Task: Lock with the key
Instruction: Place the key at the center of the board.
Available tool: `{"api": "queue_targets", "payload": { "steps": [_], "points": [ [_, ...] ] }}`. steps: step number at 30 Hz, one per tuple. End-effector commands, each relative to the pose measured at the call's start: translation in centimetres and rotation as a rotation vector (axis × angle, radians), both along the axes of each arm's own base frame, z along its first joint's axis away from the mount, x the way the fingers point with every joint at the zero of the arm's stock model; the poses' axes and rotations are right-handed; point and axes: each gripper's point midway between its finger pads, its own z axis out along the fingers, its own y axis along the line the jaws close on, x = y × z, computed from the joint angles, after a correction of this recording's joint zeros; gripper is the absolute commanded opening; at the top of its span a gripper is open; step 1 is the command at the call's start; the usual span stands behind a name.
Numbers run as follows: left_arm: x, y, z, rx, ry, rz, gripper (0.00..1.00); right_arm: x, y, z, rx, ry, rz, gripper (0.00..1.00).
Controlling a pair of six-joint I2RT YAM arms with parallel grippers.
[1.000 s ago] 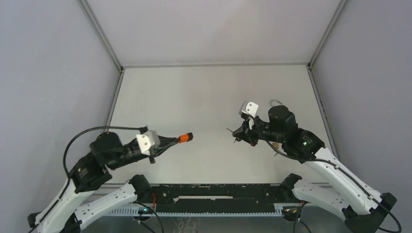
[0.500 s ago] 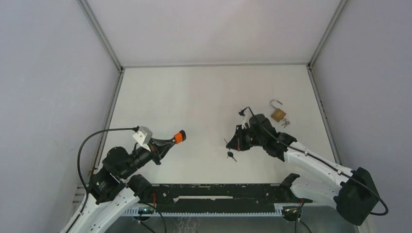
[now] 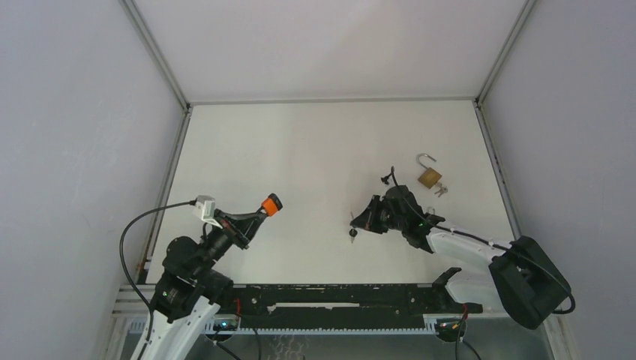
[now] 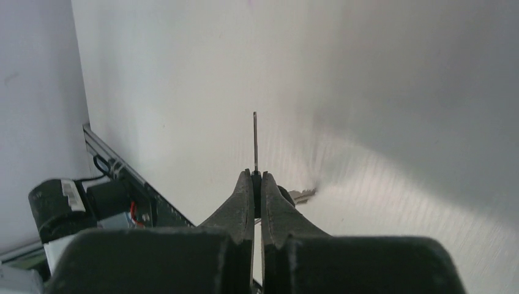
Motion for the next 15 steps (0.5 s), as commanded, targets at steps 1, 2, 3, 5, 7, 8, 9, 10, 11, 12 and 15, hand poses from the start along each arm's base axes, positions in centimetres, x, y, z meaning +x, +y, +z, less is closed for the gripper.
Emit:
{"api": "queue_targets", "payload": {
  "steps": [1,2,3,5,7,8,9,10,11,12,15],
  "points": [
    [-0.5,0.0,3.4,-0.109,-0.097,-0.013,0.00,3.5,0.5,1.3,0.073,-0.080,-0.050,0.00],
    [-0.5,0.0,3.4,-0.112,-0.099,-0.012,0.00,3.8,0.4,1.0,0.072,-0.079,-0.057,0.00],
    [-0.4,0.0,3.4,-0.114,-0.097,-0.010,0.00,4.2,0.3,0.8,0.070,-0.079,-0.064,0.00],
    [-0.4,-0.1,3.4,-0.116,-0.093,-0.013,0.00,5.0,-0.3,0.2,0.058,-0.078,-0.086,0.00],
    [-0.4,-0.1,3.4,-0.113,-0.090,-0.016,0.00,5.7,-0.9,-0.7,0.040,-0.072,-0.105,0.00],
    [-0.4,-0.1,3.4,-0.113,-0.090,-0.015,0.00,6.1,-1.1,-0.9,0.040,-0.074,-0.106,0.00],
    [-0.4,-0.1,3.5,-0.111,-0.089,-0.015,0.00,6.4,-1.2,-1.2,0.037,-0.075,-0.105,0.00],
    [-0.4,0.0,3.5,-0.109,-0.089,-0.014,0.00,6.8,-1.3,-1.4,0.031,-0.075,-0.100,0.00],
    [-0.5,-0.1,3.5,-0.108,-0.087,-0.015,0.00,7.0,-1.3,-1.8,0.020,-0.068,-0.087,0.00],
    [-0.5,-0.1,3.5,-0.107,-0.086,-0.017,0.00,7.3,-1.3,-2.1,0.006,-0.064,-0.074,0.00],
    [-0.5,0.0,3.7,-0.110,-0.090,-0.016,0.00,7.7,-1.1,-3.0,-0.025,-0.050,-0.050,0.00]
  ]
}}
